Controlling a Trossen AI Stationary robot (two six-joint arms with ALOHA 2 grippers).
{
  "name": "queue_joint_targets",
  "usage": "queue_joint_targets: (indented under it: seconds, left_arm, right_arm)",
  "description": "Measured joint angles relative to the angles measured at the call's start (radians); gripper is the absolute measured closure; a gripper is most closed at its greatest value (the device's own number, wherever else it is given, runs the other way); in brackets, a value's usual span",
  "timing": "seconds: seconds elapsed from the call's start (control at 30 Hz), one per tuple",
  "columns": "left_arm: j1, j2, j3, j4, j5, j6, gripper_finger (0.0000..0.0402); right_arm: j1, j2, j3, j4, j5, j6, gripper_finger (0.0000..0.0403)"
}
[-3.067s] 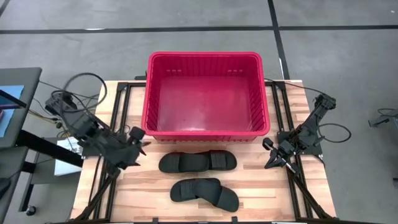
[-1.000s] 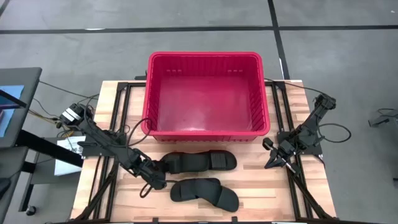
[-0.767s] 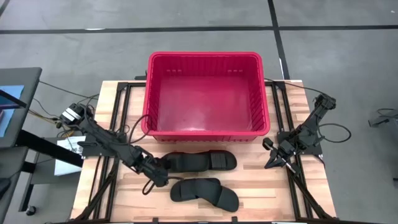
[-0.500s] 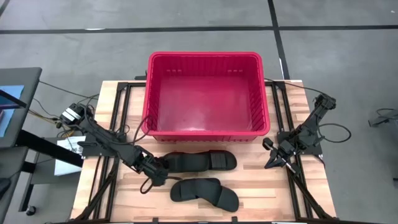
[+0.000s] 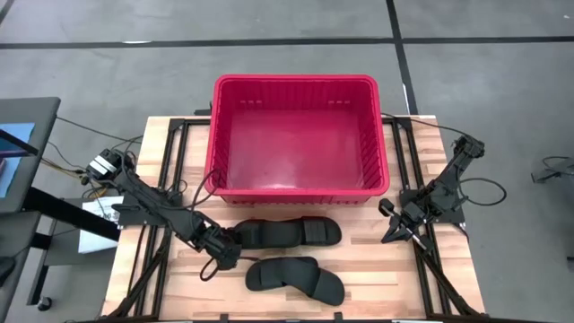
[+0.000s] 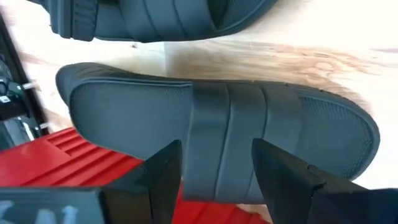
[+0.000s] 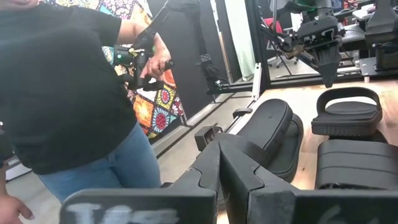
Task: Pick and place slides into bin
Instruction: Put the slide into the organizer bin
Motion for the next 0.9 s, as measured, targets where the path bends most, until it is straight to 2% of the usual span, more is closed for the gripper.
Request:
queue_joint_targets:
  seconds: [0.67, 0.73, 0.9]
  left_arm:
    - [0.087, 0.0, 0.001, 0.114, 0.008, 0.155, 0.0214]
    - [0.087, 0.0, 0.001, 0.123, -0.017, 0.155, 0.0214]
    - [0.062, -0.001, 0.001, 0.128, -0.174, 0.137, 0.0214]
  right_arm:
    - [0.0, 0.0, 0.0, 0.0, 0.0, 0.0, 0.0403]
    - [0.0, 0.0, 0.0, 0.0, 0.0, 0.0, 0.0403]
    - [0.0, 0.0, 0.0, 0.0, 0.0, 0.0, 0.0403]
